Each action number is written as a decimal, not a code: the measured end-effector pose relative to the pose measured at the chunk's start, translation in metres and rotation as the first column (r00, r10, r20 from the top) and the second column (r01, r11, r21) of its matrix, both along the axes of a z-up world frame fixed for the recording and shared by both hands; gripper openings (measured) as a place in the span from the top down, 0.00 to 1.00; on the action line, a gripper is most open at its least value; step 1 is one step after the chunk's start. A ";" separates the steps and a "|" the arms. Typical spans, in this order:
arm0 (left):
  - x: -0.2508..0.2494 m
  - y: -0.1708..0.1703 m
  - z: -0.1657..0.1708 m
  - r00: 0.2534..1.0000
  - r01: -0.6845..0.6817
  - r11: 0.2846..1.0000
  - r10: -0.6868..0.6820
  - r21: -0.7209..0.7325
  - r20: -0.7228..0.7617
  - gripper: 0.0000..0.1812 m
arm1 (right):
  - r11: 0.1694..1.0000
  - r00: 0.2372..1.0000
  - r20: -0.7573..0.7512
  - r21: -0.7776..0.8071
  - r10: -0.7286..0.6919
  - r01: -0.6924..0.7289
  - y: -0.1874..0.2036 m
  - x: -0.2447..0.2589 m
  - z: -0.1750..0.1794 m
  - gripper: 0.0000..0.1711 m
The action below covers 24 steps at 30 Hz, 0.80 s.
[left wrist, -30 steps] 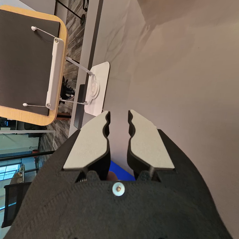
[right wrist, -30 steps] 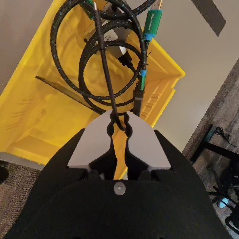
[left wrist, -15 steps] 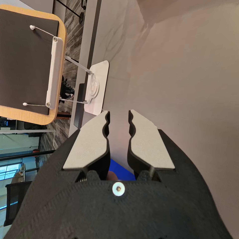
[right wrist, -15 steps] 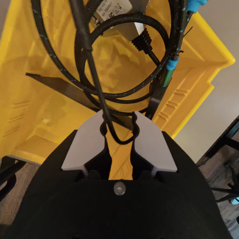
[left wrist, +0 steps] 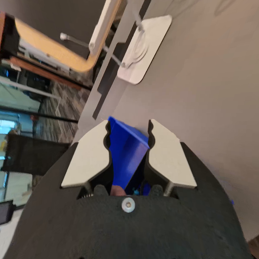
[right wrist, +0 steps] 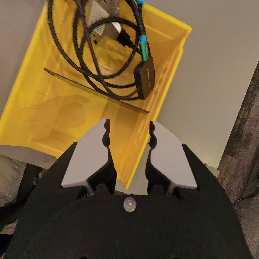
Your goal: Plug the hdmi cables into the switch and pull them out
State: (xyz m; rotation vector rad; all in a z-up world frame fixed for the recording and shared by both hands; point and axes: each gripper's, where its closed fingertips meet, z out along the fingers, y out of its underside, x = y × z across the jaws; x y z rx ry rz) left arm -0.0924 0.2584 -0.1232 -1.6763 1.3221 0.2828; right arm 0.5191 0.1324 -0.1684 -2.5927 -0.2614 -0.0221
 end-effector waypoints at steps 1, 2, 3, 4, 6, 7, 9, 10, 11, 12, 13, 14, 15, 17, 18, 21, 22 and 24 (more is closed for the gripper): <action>-0.016 0.002 -0.001 0.999 -0.042 0.999 0.042 -0.019 0.011 0.70 | 1.000 1.000 -0.007 -0.009 -0.021 0.021 -0.005 0.006 -0.007 0.69; -0.035 0.004 -0.003 0.996 -0.089 0.996 0.089 -0.027 0.011 0.69 | 0.999 0.999 -0.010 -0.024 -0.037 0.036 -0.011 0.011 -0.014 0.69; -0.055 0.007 -0.005 0.990 -0.140 0.990 0.140 -0.028 0.004 0.68 | 0.998 0.999 -0.015 -0.037 -0.045 0.045 -0.016 0.015 -0.020 0.69; -0.075 0.007 -0.009 0.982 -0.190 0.981 0.190 -0.042 -0.009 0.69 | 0.998 0.998 -0.025 -0.045 -0.055 0.054 -0.020 0.018 -0.027 0.69; -0.115 0.005 -0.022 0.958 -0.285 0.953 0.285 -0.105 -0.016 0.67 | 0.995 0.997 -0.049 -0.077 -0.065 0.061 -0.027 0.023 -0.040 0.70; -0.134 0.004 -0.027 0.942 -0.333 0.935 0.334 -0.123 -0.012 0.66 | 0.994 0.996 -0.064 -0.096 -0.063 0.056 -0.029 0.023 -0.047 0.69; -0.172 0.000 -0.038 0.905 -0.421 0.893 0.426 -0.159 -0.004 0.62 | 0.991 0.995 -0.085 -0.124 -0.057 0.046 -0.033 0.022 -0.057 0.68; -0.188 -0.002 -0.043 0.884 -0.458 0.869 0.467 -0.189 0.009 0.61 | 0.990 0.993 -0.106 -0.136 -0.049 0.034 -0.034 0.020 -0.061 0.69; -0.201 -0.005 -0.050 0.865 -0.485 0.845 0.502 -0.222 0.021 0.59 | 0.989 0.990 -0.133 -0.144 -0.038 0.019 -0.034 0.015 -0.065 0.71; -0.214 -0.008 -0.056 0.846 -0.510 0.823 0.533 -0.248 0.027 0.58 | 0.988 0.989 -0.146 -0.154 -0.034 0.012 -0.034 0.013 -0.068 0.73; -0.224 -0.010 -0.063 0.831 -0.528 0.805 0.555 -0.270 0.030 0.58 | 0.985 0.989 -0.146 -0.173 -0.031 0.005 -0.035 0.011 -0.072 0.75; -0.231 -0.014 -0.071 0.826 -0.529 0.795 0.563 -0.298 0.034 0.57 | 0.980 0.990 -0.139 -0.196 -0.023 -0.005 -0.037 0.010 -0.077 0.76; -0.235 -0.017 -0.078 0.823 -0.526 0.786 0.566 -0.323 0.036 0.57 | 0.975 0.992 -0.129 -0.220 -0.018 -0.011 -0.039 0.009 -0.081 0.77; -0.244 -0.023 -0.091 0.814 -0.526 0.769 0.579 -0.364 0.048 0.57 | 0.970 0.994 -0.102 -0.245 -0.026 0.000 -0.042 0.012 -0.084 0.85; -0.246 -0.025 -0.099 0.811 -0.525 0.757 0.584 -0.390 0.043 0.57 | 0.969 0.994 -0.103 -0.247 -0.028 0.002 -0.042 0.012 -0.085 0.85; -0.246 -0.029 -0.115 0.815 -0.503 0.738 0.578 -0.450 0.037 0.71 | 0.967 0.995 -0.088 -0.256 -0.037 0.013 -0.042 0.013 -0.085 0.86; -0.244 -0.029 -0.119 0.814 -0.488 0.733 0.578 -0.475 0.054 0.75 | 0.966 0.995 -0.087 -0.257 -0.041 0.018 -0.042 0.013 -0.086 0.86; -0.242 -0.028 -0.130 0.803 -0.482 0.713 0.592 -0.509 0.068 0.83 | 0.967 0.994 -0.092 -0.252 -0.053 0.029 -0.041 0.012 -0.085 0.87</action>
